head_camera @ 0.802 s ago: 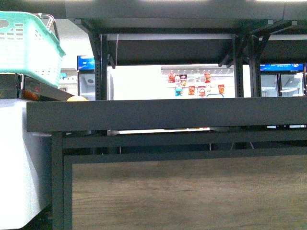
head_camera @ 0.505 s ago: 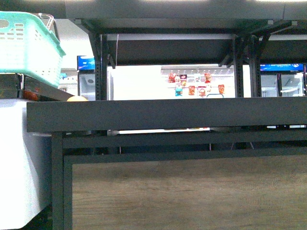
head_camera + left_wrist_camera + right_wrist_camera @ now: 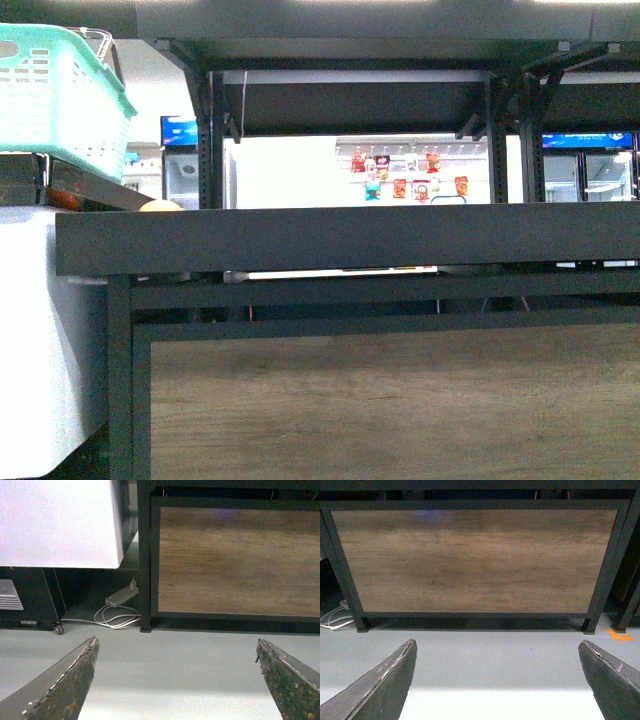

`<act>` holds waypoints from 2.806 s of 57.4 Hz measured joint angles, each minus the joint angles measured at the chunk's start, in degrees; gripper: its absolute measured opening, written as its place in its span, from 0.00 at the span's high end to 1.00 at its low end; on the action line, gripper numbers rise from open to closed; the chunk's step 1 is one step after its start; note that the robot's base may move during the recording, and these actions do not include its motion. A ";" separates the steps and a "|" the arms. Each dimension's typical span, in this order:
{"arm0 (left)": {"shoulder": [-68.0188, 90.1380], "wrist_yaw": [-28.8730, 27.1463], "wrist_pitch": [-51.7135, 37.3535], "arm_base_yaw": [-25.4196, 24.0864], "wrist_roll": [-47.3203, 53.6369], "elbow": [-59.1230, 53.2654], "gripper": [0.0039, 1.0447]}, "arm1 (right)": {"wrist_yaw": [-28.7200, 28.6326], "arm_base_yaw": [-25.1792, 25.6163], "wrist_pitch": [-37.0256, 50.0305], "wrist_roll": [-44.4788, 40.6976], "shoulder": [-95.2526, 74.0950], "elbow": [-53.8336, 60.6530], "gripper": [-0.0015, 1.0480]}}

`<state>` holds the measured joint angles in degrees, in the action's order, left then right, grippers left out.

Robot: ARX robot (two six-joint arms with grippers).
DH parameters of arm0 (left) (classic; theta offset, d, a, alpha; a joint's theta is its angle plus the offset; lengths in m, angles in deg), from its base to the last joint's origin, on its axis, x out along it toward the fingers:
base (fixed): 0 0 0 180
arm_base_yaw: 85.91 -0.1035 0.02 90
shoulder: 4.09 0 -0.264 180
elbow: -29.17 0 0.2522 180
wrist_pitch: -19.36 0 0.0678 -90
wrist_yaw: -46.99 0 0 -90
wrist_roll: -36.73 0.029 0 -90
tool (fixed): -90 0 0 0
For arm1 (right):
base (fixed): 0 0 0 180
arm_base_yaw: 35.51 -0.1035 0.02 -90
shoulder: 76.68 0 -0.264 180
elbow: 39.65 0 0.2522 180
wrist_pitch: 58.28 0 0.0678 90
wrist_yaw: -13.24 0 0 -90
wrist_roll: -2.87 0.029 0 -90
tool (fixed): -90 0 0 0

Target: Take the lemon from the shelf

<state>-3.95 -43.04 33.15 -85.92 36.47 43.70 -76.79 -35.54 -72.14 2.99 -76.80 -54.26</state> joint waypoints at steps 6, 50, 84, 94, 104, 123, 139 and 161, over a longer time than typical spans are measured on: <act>0.00 0.00 0.00 0.00 0.00 0.00 0.08 | 0.00 0.00 0.00 0.00 0.00 0.00 0.07; 0.00 0.00 0.00 0.00 0.00 0.00 0.08 | -0.02 0.00 0.00 0.00 0.00 0.00 0.07; 0.00 0.02 0.00 0.00 0.02 0.00 0.08 | 0.00 0.00 0.00 0.00 0.00 0.00 0.07; 0.02 0.00 0.00 0.00 0.02 0.00 0.08 | -0.02 0.00 -0.02 0.00 0.00 0.00 0.07; 0.00 0.02 0.00 0.00 0.02 0.00 0.08 | 0.02 0.00 0.00 0.00 0.00 0.00 0.07; 0.02 0.07 0.00 0.00 0.02 0.00 0.08 | 0.00 0.00 -0.02 0.00 -0.04 0.00 0.07; 0.00 0.02 0.00 0.00 0.00 0.00 0.08 | 0.00 0.00 -0.02 0.00 -0.04 0.00 0.07; 0.00 0.02 0.00 0.00 0.00 0.00 0.08 | -0.02 0.00 -0.02 0.00 -0.04 0.00 0.07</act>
<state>-3.95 -43.02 33.15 -85.92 36.47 43.70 -76.82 -35.54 -72.16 2.99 -76.85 -54.26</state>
